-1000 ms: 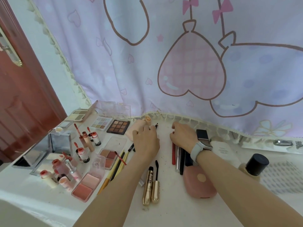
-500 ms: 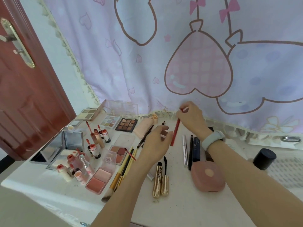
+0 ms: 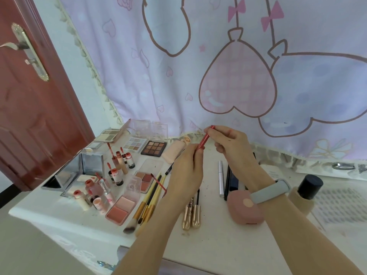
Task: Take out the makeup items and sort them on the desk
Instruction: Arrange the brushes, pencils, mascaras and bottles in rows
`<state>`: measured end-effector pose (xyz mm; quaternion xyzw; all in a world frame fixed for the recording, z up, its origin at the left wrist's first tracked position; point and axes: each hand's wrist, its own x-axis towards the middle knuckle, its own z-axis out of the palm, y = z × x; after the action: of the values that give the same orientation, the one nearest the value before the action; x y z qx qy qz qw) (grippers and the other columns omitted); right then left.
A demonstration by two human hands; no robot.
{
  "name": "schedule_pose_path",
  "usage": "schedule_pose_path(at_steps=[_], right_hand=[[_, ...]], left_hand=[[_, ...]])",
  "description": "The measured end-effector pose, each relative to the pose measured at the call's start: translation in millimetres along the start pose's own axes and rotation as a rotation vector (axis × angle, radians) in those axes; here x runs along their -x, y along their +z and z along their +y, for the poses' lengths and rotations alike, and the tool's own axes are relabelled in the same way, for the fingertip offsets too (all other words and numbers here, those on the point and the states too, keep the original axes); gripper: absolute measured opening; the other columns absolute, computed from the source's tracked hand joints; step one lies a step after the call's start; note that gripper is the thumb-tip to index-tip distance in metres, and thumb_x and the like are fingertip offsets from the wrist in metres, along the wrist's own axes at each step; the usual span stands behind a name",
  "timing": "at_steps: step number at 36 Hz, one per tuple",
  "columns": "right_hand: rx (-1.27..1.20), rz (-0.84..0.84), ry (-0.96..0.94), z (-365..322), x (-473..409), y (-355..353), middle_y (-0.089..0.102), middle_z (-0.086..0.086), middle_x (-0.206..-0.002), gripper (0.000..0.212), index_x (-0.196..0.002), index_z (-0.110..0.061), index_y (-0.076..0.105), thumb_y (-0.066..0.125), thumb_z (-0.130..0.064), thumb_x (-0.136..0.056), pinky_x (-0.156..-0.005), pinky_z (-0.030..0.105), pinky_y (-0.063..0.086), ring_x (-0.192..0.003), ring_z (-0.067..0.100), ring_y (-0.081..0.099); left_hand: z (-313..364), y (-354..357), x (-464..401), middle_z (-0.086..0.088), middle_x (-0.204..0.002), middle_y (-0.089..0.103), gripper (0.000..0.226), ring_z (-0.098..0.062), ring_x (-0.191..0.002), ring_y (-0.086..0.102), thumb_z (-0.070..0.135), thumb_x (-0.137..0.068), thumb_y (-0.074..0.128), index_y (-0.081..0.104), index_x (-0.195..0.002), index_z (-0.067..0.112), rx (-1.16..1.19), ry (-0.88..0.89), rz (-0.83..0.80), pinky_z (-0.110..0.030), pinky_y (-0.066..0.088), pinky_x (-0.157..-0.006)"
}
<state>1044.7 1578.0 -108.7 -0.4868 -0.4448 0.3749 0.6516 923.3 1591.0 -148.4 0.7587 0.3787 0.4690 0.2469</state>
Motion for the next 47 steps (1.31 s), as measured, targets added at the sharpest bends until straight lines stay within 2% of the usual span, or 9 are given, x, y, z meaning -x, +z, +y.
schedule_pose_path(at_steps=[4,8,11,16,23,30,38,43,47], right_hand=[[0.049,-0.005,-0.007,4.5,6.7,-1.0,0.060,-0.020,-0.068,0.013,-0.095,-0.026,0.070,0.059,-0.021,-0.090,-0.064,0.020,0.037,-0.067,0.006,0.044],[0.267,-0.087,-0.035,17.4,17.1,1.1,0.061,-0.008,-0.093,0.012,-0.102,-0.022,0.060,0.054,-0.017,-0.093,-0.066,0.011,0.041,-0.077,0.002,0.052],[0.338,-0.180,0.017,24.7,23.9,3.8,0.066,-0.006,-0.091,0.005,-0.098,-0.024,0.055,0.051,-0.022,-0.095,-0.060,0.008,0.041,-0.072,0.001,0.056],[0.266,-0.289,0.061,23.0,27.0,10.5,0.069,-0.004,-0.076,0.008,-0.095,-0.023,0.057,0.050,-0.020,-0.096,-0.057,0.021,0.043,-0.065,0.014,0.058],[0.221,-0.227,0.020,22.7,26.4,9.9,0.054,0.001,-0.058,0.018,-0.088,-0.015,0.058,0.047,-0.003,-0.095,-0.046,0.012,0.035,-0.044,0.005,0.044],[0.259,-0.255,0.034,25.7,23.7,-1.0,0.042,-0.011,-0.046,0.028,-0.091,-0.016,0.063,0.040,-0.003,-0.098,-0.045,0.012,0.031,-0.041,0.004,0.035],[0.502,-0.187,-0.156,27.5,18.5,0.0,0.043,-0.007,-0.055,0.025,-0.091,-0.020,0.063,0.042,-0.009,-0.098,-0.054,0.019,0.033,-0.051,0.008,0.036],[0.515,0.075,-0.181,35.3,16.3,-27.7,0.045,-0.007,-0.058,0.018,-0.097,-0.020,0.063,0.047,-0.012,-0.096,-0.046,0.012,0.030,-0.047,0.004,0.035],[0.530,0.201,-0.182,39.4,8.8,-30.0,0.052,-0.005,-0.061,0.018,-0.103,-0.027,0.062,0.048,-0.017,-0.096,-0.050,0.017,0.038,-0.046,0.004,0.042]], left_hand=[[0.7,-7.7,-1.5,0.000,-0.088,0.054,0.015,0.009,-0.073,0.047,0.020,-0.096,0.052,0.063,-0.088,0.024,0.141,-0.161,0.061,-0.006,0.035,-0.065],[7.3,-21.8,-5.2,0.006,-0.086,0.066,0.013,-0.003,-0.080,0.056,0.020,-0.092,0.058,0.071,-0.089,0.022,0.573,-0.414,0.173,-0.016,0.046,-0.073],[9.1,-29.9,-5.9,0.016,-0.075,0.067,0.015,-0.006,-0.083,0.059,0.018,-0.092,0.058,0.071,-0.087,0.020,0.670,-0.456,0.192,-0.025,0.047,-0.087],[8.4,-37.4,-3.8,0.004,-0.079,0.066,0.014,-0.003,-0.061,0.057,0.010,-0.092,0.055,0.069,-0.088,0.012,0.859,-0.512,0.152,-0.019,0.049,-0.071],[6.4,-48.9,-8.6,0.000,-0.091,0.073,0.019,-0.006,-0.068,0.065,0.013,-0.095,0.048,0.061,-0.109,0.013,1.074,-0.472,0.127,-0.017,0.052,-0.061],[2.1,-51.0,-9.8,0.005,-0.084,0.070,0.018,-0.004,-0.066,0.056,0.007,-0.096,0.046,0.064,-0.098,0.012,0.970,-0.399,0.147,-0.015,0.047,-0.058],[-4.9,-36.8,-13.8,-0.004,-0.091,0.061,0.011,-0.007,-0.067,0.050,0.013,-0.091,0.058,0.068,-0.086,0.013,0.986,-0.545,0.381,-0.013,0.038,-0.047],[-21.2,-69.2,-23.2,-0.001,-0.088,0.067,0.007,-0.002,-0.058,0.051,0.015,-0.092,0.057,0.064,-0.089,0.014,1.124,-0.576,0.578,-0.012,0.038,-0.043],[-14.6,-71.5,-27.3,0.003,-0.086,0.069,0.012,-0.005,-0.065,0.055,0.015,-0.092,0.058,0.065,-0.083,0.019,0.918,-0.539,0.428,-0.015,0.042,-0.055]])
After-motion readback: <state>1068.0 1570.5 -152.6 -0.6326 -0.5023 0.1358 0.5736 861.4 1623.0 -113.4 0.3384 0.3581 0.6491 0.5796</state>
